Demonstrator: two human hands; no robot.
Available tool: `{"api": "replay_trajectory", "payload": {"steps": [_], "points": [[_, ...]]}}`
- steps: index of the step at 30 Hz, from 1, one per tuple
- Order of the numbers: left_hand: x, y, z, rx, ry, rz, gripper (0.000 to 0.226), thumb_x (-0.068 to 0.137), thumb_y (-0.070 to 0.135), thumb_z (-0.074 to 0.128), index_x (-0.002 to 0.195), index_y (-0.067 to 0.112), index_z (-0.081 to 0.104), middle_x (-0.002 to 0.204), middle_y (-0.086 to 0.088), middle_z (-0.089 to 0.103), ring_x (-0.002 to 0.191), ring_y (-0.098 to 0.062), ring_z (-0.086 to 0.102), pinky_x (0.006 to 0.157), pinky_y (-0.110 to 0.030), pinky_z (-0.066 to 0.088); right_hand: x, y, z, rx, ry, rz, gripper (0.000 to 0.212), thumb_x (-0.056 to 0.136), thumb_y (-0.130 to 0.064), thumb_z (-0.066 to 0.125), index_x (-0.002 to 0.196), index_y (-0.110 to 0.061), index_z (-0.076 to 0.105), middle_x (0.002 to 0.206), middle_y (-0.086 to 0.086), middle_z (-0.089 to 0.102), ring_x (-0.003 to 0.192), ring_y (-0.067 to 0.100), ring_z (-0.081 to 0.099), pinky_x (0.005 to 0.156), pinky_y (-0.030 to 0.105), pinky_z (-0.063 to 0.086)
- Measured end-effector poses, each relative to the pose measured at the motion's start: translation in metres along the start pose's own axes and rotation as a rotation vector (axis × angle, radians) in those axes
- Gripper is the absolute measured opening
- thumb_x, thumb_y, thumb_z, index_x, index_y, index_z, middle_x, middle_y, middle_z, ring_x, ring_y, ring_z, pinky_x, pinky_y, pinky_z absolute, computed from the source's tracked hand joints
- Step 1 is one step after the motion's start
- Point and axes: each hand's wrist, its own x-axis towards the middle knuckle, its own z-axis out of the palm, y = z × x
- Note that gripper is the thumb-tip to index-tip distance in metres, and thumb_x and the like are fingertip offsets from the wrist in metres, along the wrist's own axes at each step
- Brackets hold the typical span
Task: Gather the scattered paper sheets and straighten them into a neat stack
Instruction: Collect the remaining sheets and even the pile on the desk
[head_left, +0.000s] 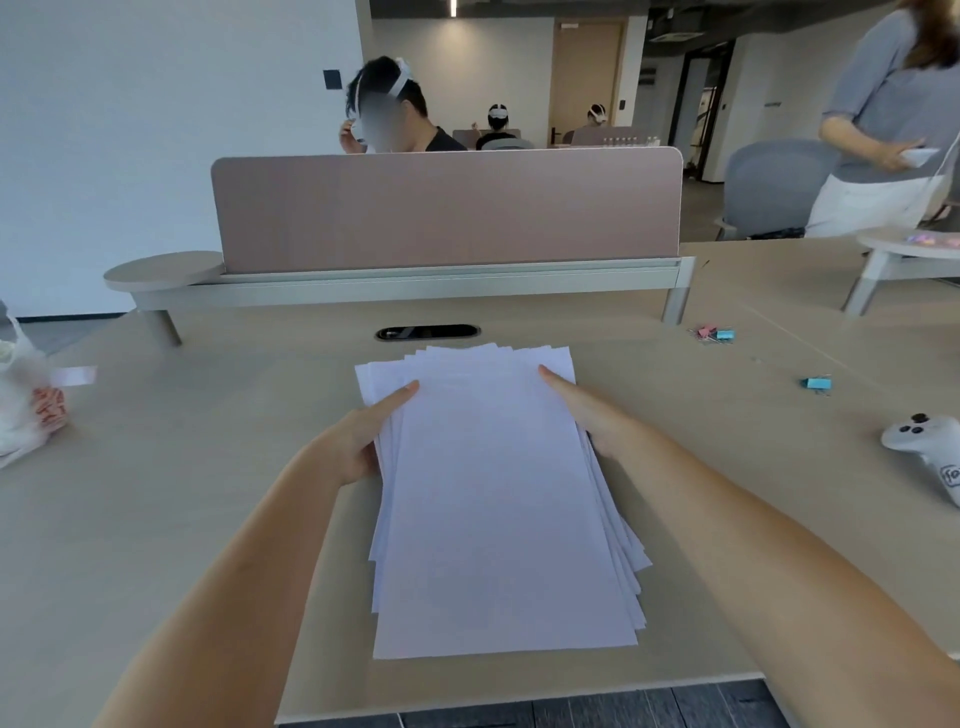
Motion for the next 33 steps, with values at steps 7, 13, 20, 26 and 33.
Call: {"api": "replay_trajectory", "payload": {"steps": [7,13,20,26,33], "points": [[0.012,0.007,0.013,0.051,-0.028,0.043,0.049,0.086,0.046,0.083,0.124,0.016,0.077,0.119,-0.006,0.083,0.111,-0.026,0.078,0.097,-0.042,0.060,0.009,-0.008,0.008,-0.068,-0.046,-0.034,0.059,0.091,-0.064,0.060,0.137,-0.027,0.058,0.144,-0.014,0.056,0.125,0.010,0.060,0.104,0.026,0.039],[0.027,-0.003,0.011,-0.022,0.061,0.077,0.038,0.090,0.020,0.084,0.125,0.009,0.075,0.125,-0.014,0.079,0.093,-0.024,0.080,0.076,-0.036,0.063,0.023,0.000,-0.002,0.116,-0.103,0.060,0.065,0.088,-0.051,0.072,0.143,-0.018,0.060,0.151,0.000,0.055,0.140,0.021,0.052,0.118,0.035,0.036],[0.020,0.003,0.011,-0.210,0.203,0.093,0.049,0.092,0.032,0.082,0.132,0.006,0.069,0.113,-0.011,0.078,0.093,-0.026,0.075,0.078,-0.041,0.060,0.001,0.013,-0.016,0.055,-0.361,0.155,0.038,0.096,-0.013,0.068,0.134,-0.008,0.066,0.132,0.012,0.071,0.120,0.029,0.069,0.095,0.038,0.058],[-0.045,-0.017,-0.003,-0.071,-0.154,0.011,0.048,0.103,0.049,0.057,0.137,0.018,0.072,0.135,-0.008,0.076,0.118,-0.027,0.076,0.100,-0.046,0.056,0.004,0.019,0.002,0.291,-0.108,-0.005,0.041,0.096,-0.003,0.065,0.136,-0.010,0.062,0.117,0.008,0.075,0.088,0.020,0.075,0.072,0.032,0.062],[-0.082,-0.041,0.008,-0.563,-0.103,0.082,0.049,0.106,0.052,0.049,0.132,0.018,0.072,0.124,-0.005,0.079,0.101,-0.024,0.079,0.087,-0.039,0.061,-0.001,0.022,0.019,0.506,0.153,0.021,0.035,0.097,0.002,0.058,0.131,-0.006,0.062,0.110,0.013,0.068,0.077,0.021,0.065,0.065,0.034,0.053]]}}
